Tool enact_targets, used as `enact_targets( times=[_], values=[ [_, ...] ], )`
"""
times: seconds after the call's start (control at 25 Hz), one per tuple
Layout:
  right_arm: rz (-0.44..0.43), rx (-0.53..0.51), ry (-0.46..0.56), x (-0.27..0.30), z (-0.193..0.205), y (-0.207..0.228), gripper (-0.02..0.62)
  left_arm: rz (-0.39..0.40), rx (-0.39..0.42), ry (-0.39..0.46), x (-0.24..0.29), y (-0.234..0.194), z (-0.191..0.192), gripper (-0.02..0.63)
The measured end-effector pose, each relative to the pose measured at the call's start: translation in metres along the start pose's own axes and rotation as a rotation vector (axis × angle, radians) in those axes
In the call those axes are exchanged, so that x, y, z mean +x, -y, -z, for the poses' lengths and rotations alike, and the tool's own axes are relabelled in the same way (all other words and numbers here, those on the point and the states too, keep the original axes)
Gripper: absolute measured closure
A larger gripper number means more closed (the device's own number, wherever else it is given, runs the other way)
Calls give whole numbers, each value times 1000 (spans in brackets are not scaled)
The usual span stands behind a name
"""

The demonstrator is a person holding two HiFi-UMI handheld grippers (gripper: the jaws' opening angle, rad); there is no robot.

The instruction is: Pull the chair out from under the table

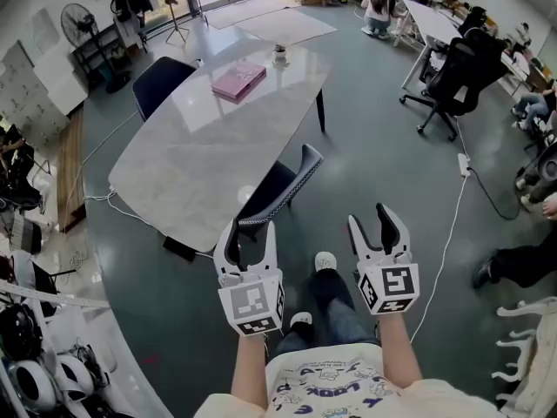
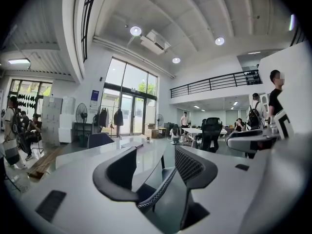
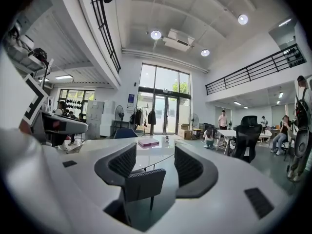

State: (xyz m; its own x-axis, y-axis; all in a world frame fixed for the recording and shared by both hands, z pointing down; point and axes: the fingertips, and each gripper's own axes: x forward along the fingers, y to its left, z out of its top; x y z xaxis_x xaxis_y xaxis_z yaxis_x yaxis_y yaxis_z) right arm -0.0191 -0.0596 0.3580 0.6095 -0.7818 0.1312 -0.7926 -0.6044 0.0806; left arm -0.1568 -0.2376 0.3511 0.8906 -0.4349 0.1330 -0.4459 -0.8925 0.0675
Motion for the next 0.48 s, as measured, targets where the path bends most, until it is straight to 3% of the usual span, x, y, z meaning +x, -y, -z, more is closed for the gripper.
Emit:
enact_targets(
  times=[0.48],
  values=[
    [-89, 2, -29, 87, 13, 26, 344, -95, 3, -47, 69, -14, 13, 353]
  ],
)
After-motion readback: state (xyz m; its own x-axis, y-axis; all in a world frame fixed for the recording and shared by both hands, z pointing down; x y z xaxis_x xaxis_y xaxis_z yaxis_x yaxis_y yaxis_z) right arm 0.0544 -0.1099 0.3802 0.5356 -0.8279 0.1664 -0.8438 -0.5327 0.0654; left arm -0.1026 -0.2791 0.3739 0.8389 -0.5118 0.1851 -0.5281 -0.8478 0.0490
